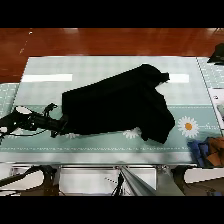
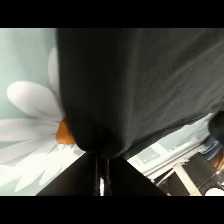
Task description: Fold the shirts.
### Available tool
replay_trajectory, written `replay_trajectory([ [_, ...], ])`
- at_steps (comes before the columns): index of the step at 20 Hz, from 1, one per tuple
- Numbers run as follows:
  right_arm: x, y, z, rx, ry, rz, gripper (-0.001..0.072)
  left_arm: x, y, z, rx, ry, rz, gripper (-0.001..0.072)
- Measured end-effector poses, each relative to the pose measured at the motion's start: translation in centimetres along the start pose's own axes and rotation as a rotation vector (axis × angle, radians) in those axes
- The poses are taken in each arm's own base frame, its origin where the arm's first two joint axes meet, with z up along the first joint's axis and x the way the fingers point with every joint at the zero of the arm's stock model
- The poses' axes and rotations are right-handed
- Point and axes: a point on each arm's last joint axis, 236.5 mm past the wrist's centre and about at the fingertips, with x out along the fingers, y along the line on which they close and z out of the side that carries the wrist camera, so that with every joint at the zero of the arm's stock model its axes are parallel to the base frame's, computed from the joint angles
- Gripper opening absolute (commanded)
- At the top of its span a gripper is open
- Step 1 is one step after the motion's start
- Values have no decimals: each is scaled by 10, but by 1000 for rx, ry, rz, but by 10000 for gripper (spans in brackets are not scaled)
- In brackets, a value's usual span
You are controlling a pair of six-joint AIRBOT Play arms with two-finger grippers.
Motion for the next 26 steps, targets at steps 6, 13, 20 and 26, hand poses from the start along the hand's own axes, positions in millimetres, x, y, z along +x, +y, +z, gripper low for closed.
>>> replay_trajectory([
  [6, 56, -24, -99, 114, 288, 53, 495, -2, 3, 1, 30, 1, -11, 21],
  [13, 121, 27, -197, 161, 404, 318, 495, -10, 1, 10, 99, -61, 4, 21],
  [20, 141, 55, -240, 116, 435, 451, 495, -14, -2, 13, 122, -90, 6, 21],
  [26, 146, 77, -259, 92, 430, 557, 208, -14, -6, 8, 120, -71, -10, 21],
])
